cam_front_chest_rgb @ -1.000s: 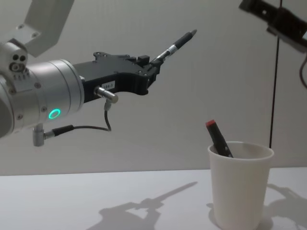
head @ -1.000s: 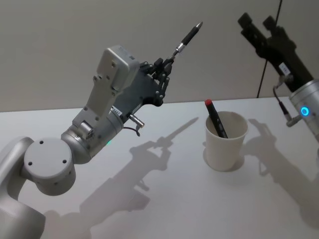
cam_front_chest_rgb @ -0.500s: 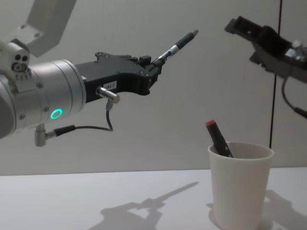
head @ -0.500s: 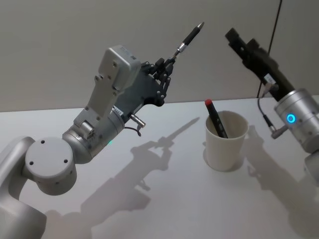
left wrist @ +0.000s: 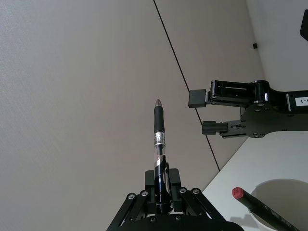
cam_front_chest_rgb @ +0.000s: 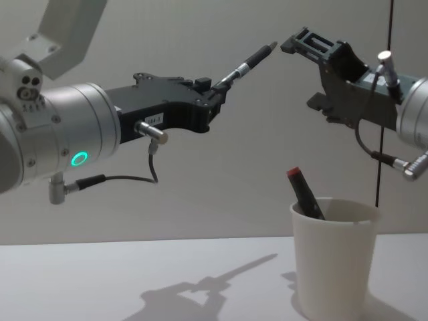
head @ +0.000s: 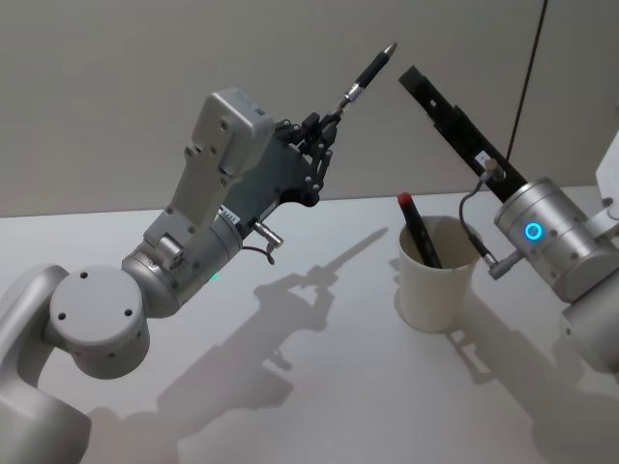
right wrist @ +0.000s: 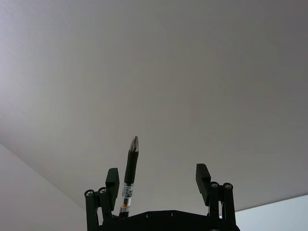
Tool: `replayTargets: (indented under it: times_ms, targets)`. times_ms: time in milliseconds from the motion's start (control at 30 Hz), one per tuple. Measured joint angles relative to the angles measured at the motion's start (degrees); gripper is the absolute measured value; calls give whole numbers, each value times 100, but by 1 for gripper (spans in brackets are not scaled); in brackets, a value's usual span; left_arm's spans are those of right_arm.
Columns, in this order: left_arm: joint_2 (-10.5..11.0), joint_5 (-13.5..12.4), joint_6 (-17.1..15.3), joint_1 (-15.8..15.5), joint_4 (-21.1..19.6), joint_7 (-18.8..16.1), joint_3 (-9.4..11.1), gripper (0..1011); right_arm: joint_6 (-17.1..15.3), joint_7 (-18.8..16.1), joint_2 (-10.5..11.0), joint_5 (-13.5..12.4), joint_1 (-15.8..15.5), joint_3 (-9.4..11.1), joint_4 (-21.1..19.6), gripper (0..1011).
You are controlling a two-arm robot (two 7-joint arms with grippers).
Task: Place the pen into the pen holder.
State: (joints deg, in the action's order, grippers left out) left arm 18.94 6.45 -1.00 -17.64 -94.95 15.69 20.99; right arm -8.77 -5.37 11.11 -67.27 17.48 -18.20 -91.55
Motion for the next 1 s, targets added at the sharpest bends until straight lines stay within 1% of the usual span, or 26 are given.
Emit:
replayTargets:
  times_ms: [67,167,300,567,800,1000]
  targets:
    - [0,0,0,0,0,0,0,178,-50,29,-11,-95,3,-5,-4,1002]
    - [-1,0,0,0,0,0,0,178,-111,57,-11,-153,9,-6,-7,1002]
    - [-1,0,1,0,0,0,0,178,-181,91,18,-151,22,2,-12,1002]
    - [-1,0,1,0,0,0,0,178,-282,123,91,-69,95,46,-18,1002]
    - [-1,0,1,0,0,-1,0,178,-359,121,91,-68,182,59,21,1002]
    - [0,0,1,0,0,-1,0,178,-445,79,58,-197,265,58,54,1002]
